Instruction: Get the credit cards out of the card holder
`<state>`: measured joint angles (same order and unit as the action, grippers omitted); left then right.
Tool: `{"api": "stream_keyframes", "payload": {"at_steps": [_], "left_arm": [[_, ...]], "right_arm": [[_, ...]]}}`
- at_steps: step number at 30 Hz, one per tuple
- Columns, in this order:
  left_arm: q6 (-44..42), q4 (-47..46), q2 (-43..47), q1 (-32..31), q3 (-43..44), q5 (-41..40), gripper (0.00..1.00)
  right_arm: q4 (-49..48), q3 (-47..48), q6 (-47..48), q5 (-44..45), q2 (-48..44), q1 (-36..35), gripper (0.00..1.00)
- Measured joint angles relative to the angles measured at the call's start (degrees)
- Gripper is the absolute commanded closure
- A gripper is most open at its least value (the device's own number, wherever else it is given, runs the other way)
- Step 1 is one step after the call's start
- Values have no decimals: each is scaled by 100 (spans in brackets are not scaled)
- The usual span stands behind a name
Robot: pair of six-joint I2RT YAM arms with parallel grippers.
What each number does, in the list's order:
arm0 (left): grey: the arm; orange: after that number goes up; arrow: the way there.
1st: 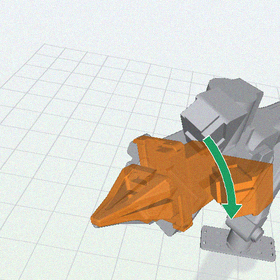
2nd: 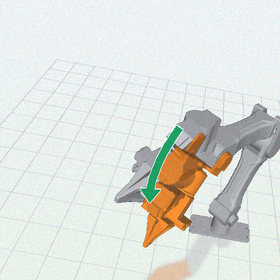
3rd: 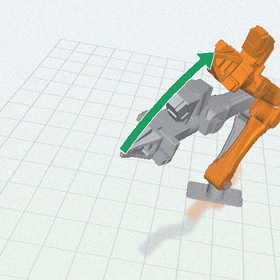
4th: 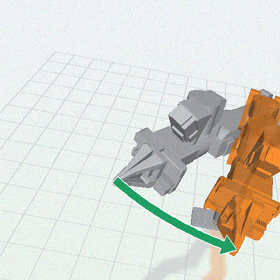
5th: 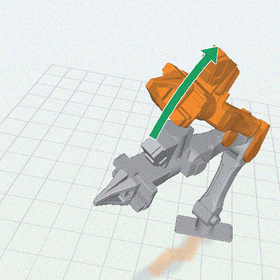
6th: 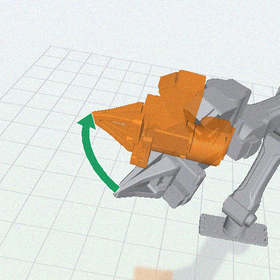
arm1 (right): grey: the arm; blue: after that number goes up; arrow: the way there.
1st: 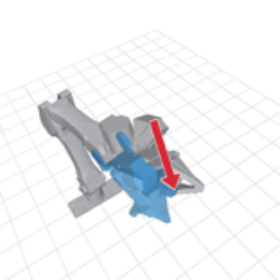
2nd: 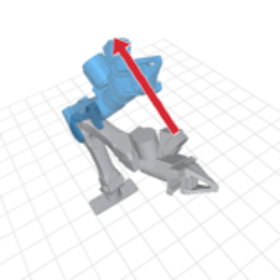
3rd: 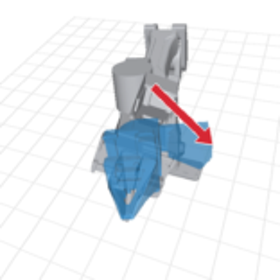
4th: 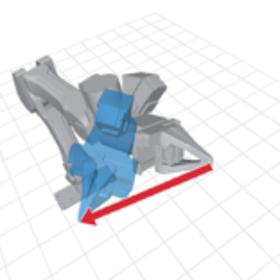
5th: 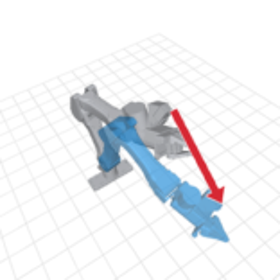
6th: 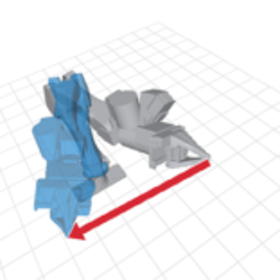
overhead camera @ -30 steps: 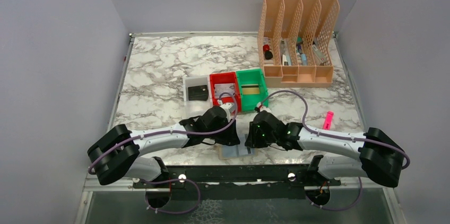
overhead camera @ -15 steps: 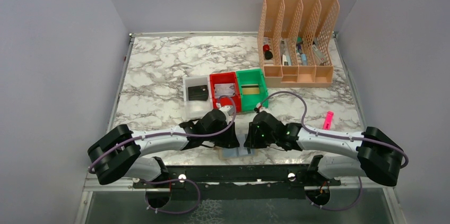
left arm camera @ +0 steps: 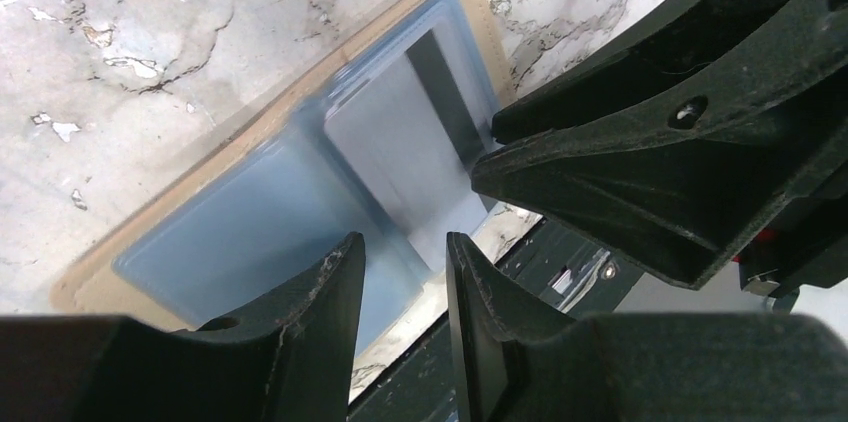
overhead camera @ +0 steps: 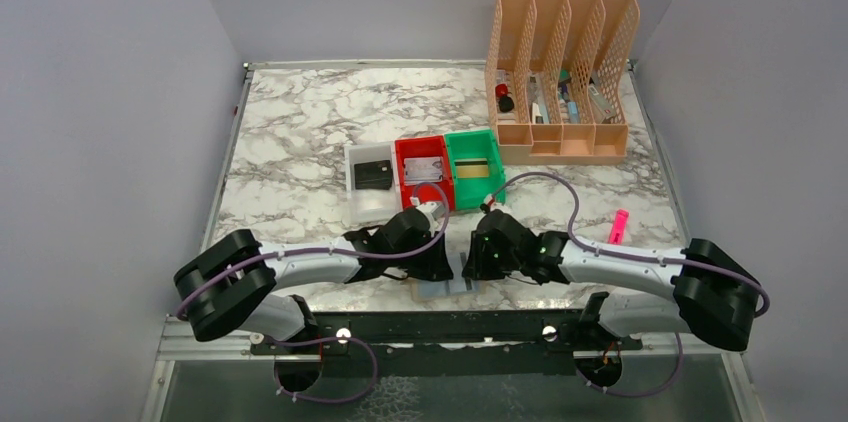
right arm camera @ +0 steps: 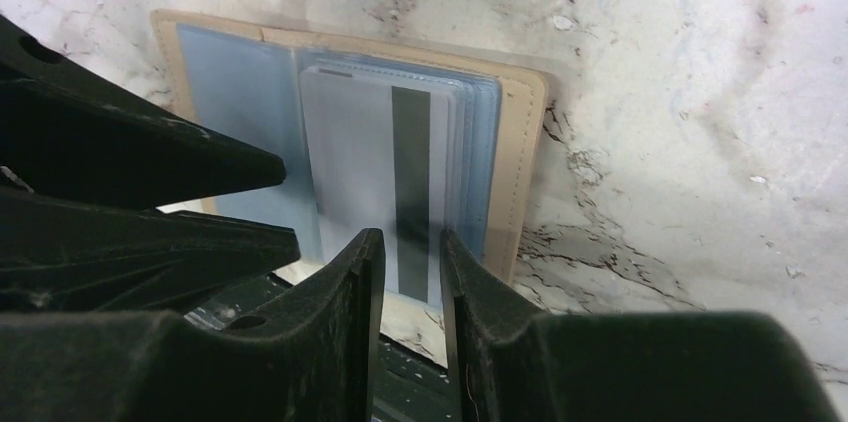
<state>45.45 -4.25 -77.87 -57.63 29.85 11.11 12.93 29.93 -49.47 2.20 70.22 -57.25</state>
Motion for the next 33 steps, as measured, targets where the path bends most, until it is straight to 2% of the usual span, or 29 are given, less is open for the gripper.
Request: {"api": "stream_keyframes", "payload": {"at_steps": [7,13,21,28,33], "left_arm": [[26,-118,-90,-26,-17,0,63],[127,-330,-133,-26,-168,-26,69],[796,-1419,-101,-17,-835,-247,74],[1099,-1661,-76,-26,-1005,-404,86],[1226,-1731,96,-52,-1161,-562,98]], "right_arm": [[-179,2,-2,-42,127,0,69],[-297,-4,-7,-111,166,0,71],[-511,-83,-70,-295,212,0,72],[-522,-98,-107,-306,203,20,72],[-540,-98,-118,-315,229,26,72]]}}
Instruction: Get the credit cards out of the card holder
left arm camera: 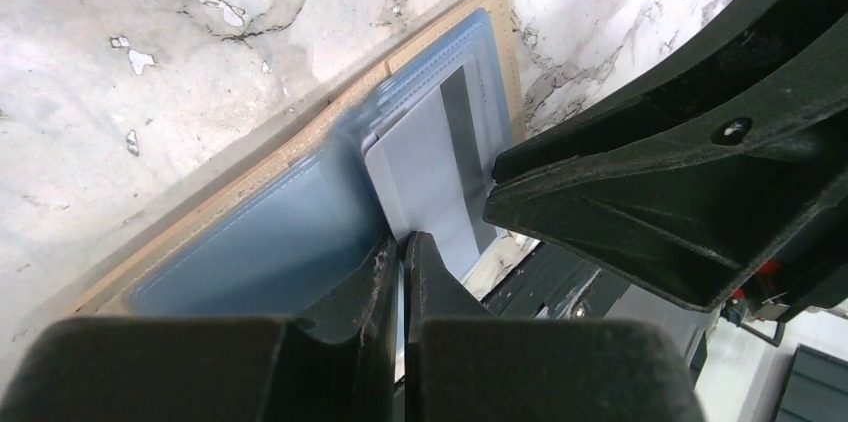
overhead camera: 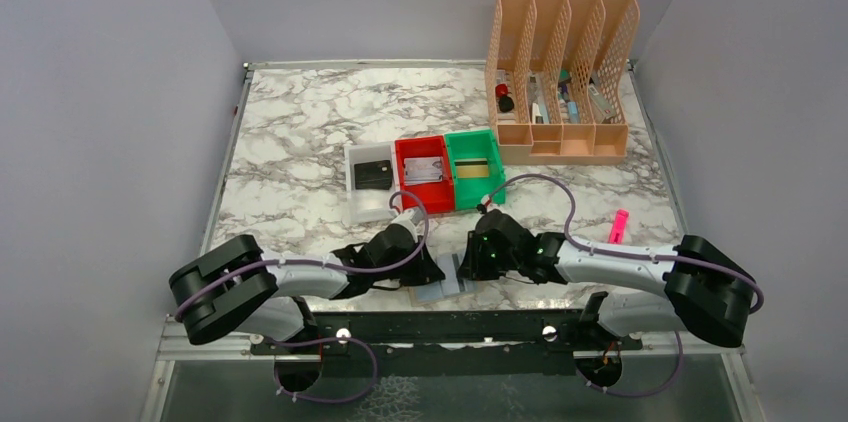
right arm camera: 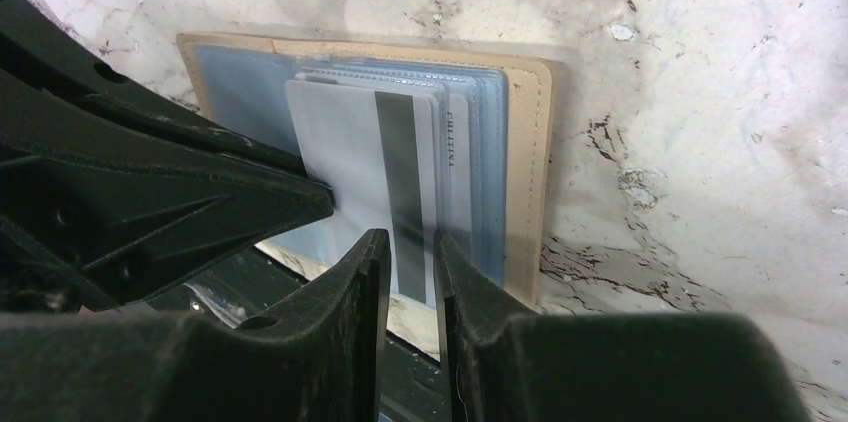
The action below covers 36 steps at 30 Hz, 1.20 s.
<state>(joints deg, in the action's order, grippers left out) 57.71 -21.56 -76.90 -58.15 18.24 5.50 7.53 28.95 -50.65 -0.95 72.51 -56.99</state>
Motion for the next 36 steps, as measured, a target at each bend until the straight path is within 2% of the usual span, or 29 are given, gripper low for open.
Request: {"api": "stream_keyframes", "payload": {"at_steps": [10,15,18,31,36], "left_arm": [[11,28,240,-11,-92,-107,98],[-9,98,278,-11,-103,-131,87],[-44,116,278,-11,-103,-131,83],[-72,157,286,-11,-107,-116,88],[28,144,413,-11,-203,-140,81]], "right_arm": [[-66,4,-35,0,55,0,72],[-105,17,-37,-2,101,0,75],[-122,17,-39,-2,111,0,75],[-155,63,-81,-26,205,0,75],[-195,83,-92,-35,249,0,75]]}}
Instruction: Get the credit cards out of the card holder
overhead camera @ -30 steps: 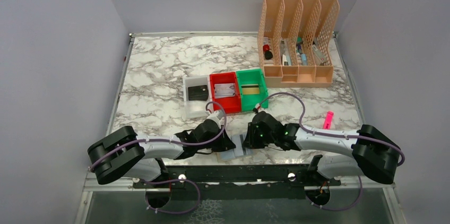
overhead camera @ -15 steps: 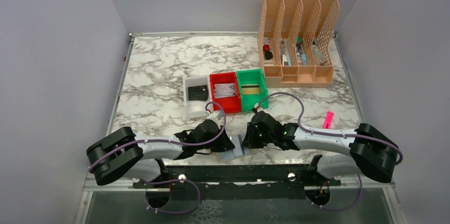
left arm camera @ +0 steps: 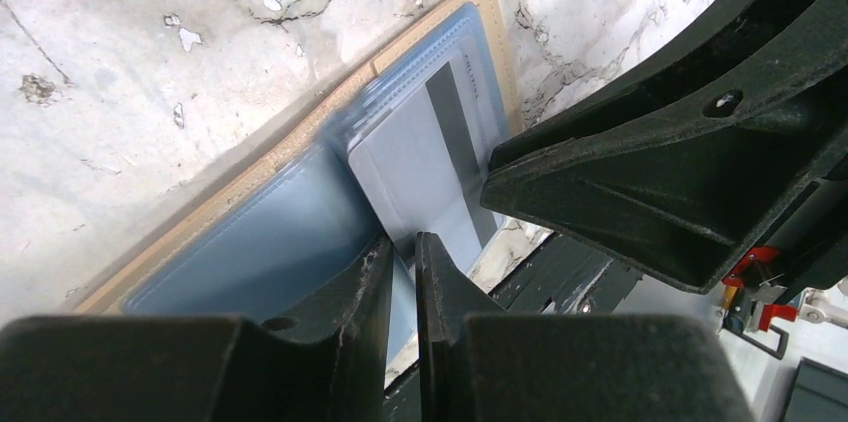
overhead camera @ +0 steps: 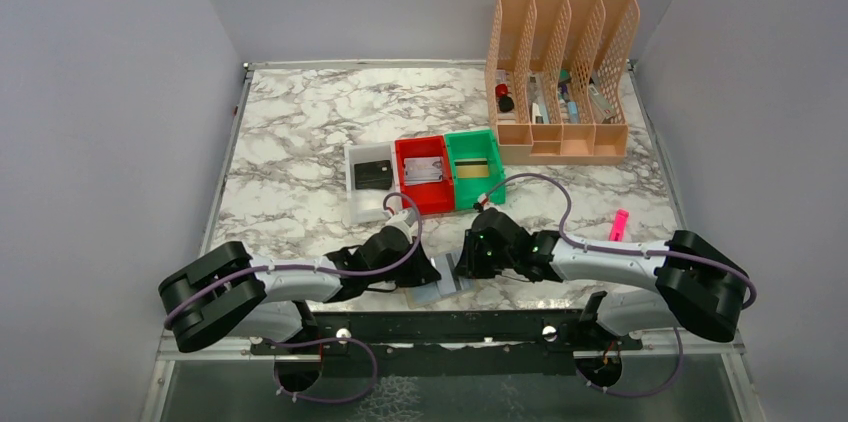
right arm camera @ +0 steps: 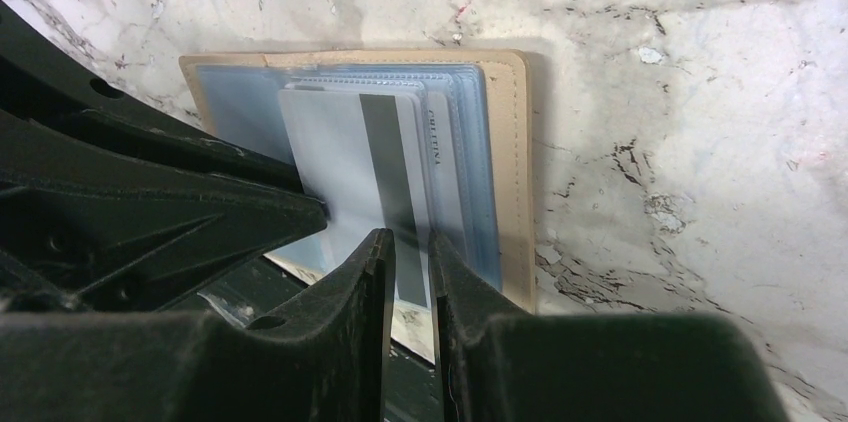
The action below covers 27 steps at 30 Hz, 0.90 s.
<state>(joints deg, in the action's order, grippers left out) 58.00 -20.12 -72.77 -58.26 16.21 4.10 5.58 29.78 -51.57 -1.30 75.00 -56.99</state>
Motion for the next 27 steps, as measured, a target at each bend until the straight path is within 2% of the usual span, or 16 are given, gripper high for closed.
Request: {"api": "stream_keyframes", "payload": {"at_steps": [7,14,27], "left_arm": [[61,0,11,0,-9,-11,81],[146,-72,210,0,-181,-92,100],[94,-26,546,17,-293,-195,100]], "right_arm": [[0,20,-7,-11,28,0,75],[-7,50,-28,-22,74,0,75],[76,120,-48,-4,122,0,75]]}}
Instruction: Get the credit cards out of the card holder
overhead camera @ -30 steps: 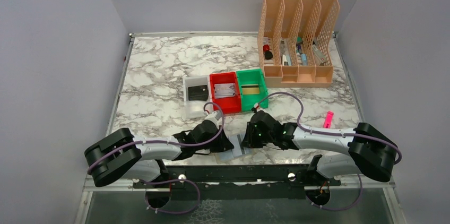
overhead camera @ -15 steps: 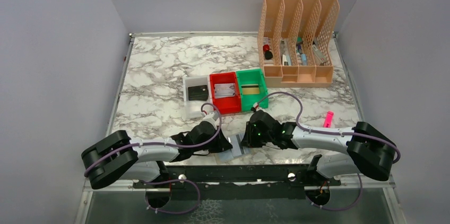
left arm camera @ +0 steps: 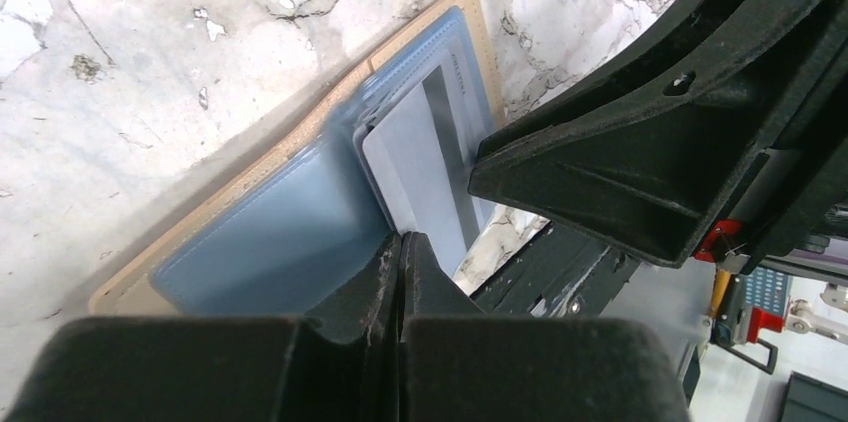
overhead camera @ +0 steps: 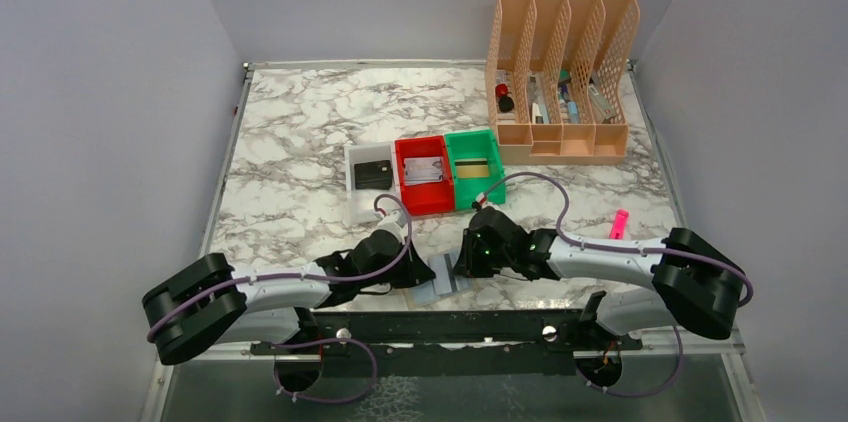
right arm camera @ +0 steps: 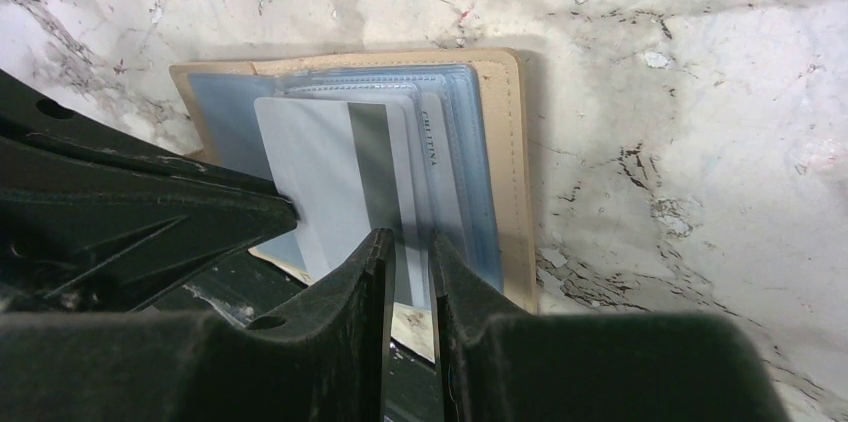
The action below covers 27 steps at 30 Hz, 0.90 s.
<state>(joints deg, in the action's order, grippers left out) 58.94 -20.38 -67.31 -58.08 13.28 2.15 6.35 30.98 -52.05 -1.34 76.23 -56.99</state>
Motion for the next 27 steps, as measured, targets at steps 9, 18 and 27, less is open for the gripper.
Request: {"api": "stream_keyframes", "payload": {"at_steps": [9,18,27], "left_arm": [[-400,973,243,81,240,-164,100],[-557,1073,208,103,282,-177,100],[-748,1088,-87,103,507,-175,100]], "right_arm": [[79,74,0,42,42,0,75],[302,153,260,44,-74,-2,71],[85,518,719,-269,-140,0,67]]}}
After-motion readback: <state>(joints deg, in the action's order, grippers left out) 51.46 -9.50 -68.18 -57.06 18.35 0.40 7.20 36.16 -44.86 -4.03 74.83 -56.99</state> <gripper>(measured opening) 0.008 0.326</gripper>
